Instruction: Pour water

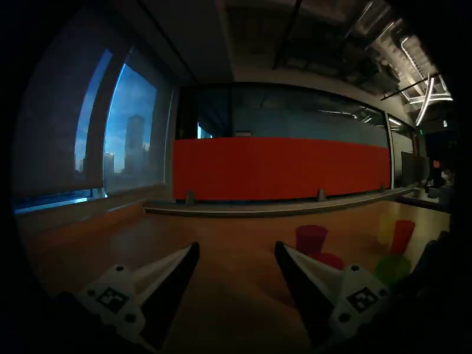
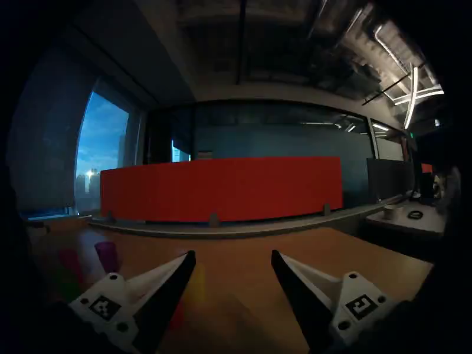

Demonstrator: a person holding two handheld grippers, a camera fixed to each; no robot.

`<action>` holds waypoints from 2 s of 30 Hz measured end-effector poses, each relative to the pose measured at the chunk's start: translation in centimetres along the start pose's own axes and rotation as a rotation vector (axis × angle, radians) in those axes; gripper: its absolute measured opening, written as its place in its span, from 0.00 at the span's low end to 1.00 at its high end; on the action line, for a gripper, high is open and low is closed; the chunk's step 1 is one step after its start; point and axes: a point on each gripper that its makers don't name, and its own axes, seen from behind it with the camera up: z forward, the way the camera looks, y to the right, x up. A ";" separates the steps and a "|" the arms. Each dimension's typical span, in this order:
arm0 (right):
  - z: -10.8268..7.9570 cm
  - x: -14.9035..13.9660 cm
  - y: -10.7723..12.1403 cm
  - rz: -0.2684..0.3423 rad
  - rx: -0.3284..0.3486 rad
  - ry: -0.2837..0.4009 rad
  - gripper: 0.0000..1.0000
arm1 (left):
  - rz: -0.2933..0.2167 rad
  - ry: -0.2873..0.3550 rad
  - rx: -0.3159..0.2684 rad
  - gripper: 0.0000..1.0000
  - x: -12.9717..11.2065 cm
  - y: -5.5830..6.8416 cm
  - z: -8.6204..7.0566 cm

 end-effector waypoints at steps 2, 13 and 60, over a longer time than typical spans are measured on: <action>0.0 -0.5 -0.1 -0.008 0.000 -0.009 0.99 | 0.000 0.000 0.000 0.94 0.0 0.0 0.0; 0.1 -2.0 -0.1 -0.033 -0.012 -0.040 0.99 | 0.000 0.000 0.000 0.94 0.0 0.0 0.1; 0.4 -2.1 0.1 -0.040 -0.023 -0.047 0.99 | 0.000 0.000 0.000 0.94 0.0 0.0 0.0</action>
